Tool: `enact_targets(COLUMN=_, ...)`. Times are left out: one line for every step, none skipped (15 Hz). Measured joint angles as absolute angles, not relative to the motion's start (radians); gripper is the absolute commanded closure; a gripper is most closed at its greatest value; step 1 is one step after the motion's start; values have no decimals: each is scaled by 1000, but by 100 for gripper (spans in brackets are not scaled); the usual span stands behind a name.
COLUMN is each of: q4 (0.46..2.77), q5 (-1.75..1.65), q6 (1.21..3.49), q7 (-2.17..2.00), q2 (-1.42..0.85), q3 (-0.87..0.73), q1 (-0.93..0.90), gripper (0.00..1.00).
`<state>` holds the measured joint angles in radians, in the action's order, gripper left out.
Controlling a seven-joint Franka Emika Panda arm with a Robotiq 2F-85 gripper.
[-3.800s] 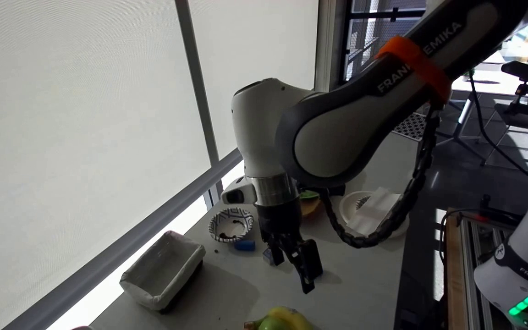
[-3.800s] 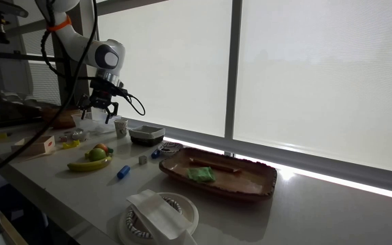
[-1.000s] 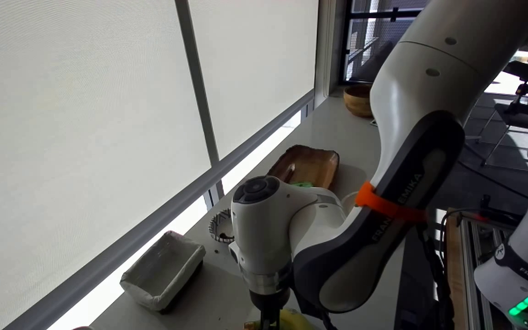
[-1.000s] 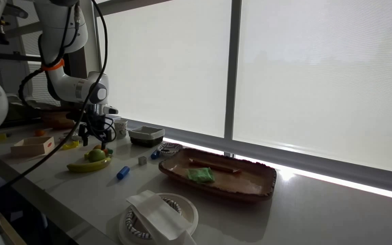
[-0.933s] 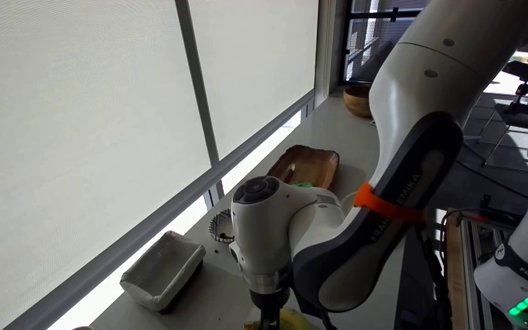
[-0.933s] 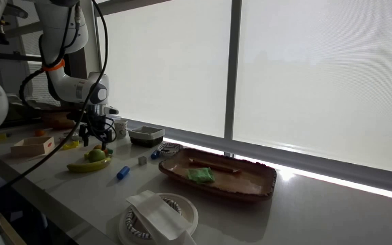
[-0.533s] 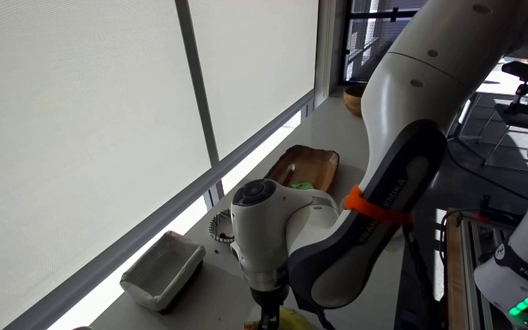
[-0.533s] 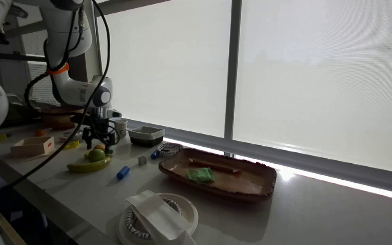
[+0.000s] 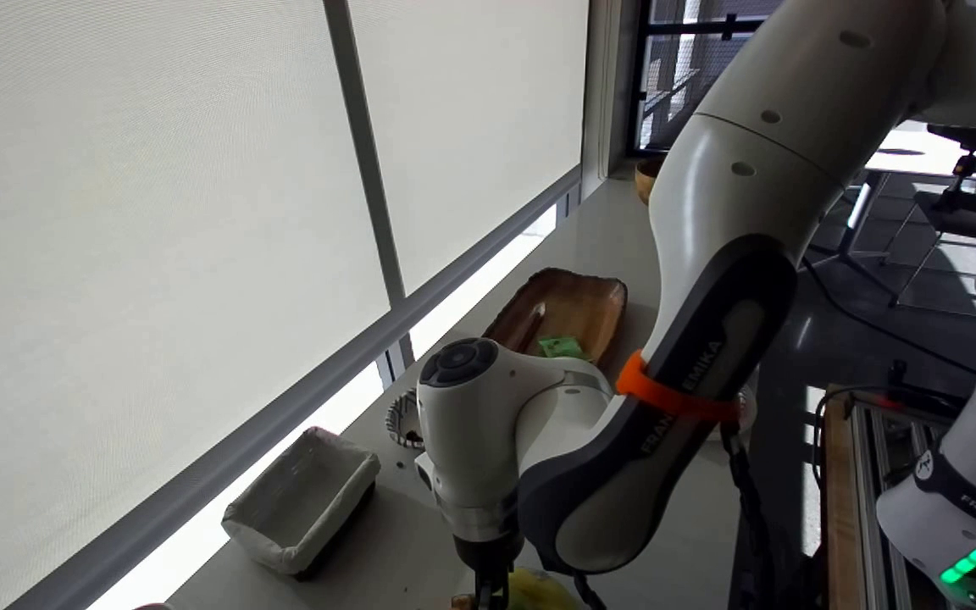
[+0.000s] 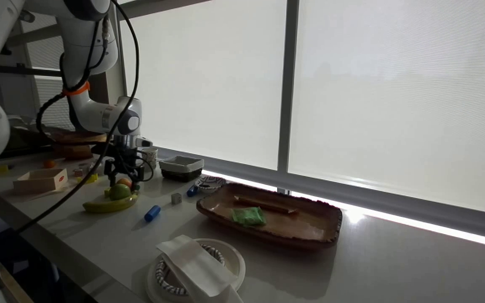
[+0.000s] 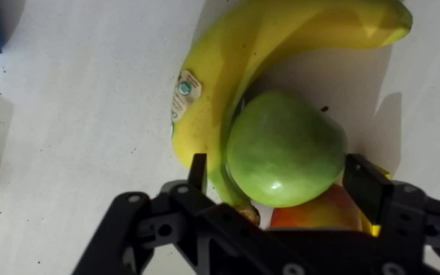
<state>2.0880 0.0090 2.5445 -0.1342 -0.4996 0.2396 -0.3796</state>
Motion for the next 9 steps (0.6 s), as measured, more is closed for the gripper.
enact_targets(q4=2087, q5=10, q6=2544, q7=-130, q2=-501, q3=241, q1=-378, gripper=25)
enact_targets(q4=2085, q5=12, q6=2544, q7=-124, q2=-501, q3=247, q1=-375, gripper=16)
enact_targets(q4=2082, q5=15, q6=2544, q7=-116, q2=-501, q3=254, q1=-372, gripper=7)
enact_targets(q4=2081, q5=16, q6=2544, q7=-106, q2=-501, q3=259, q1=-369, gripper=6)
enact_targets(q4=2081, q5=18, q6=2544, q7=-92, q2=-502, q3=264, q1=-364, gripper=0)
enact_targets(q4=2081, q5=24, q6=2544, q7=-75, q2=-504, q3=271, q1=-357, gripper=14)
enact_targets(q4=2081, q5=30, q6=2544, q7=-55, q2=-506, q3=280, q1=-347, gripper=32)
enact_targets(q4=2081, q5=37, q6=2544, q7=-36, q2=-508, q3=287, q1=-338, gripper=32)
enact_targets(q4=2081, q5=44, q6=2544, q7=-19, q2=-511, q3=293, q1=-330, gripper=39)
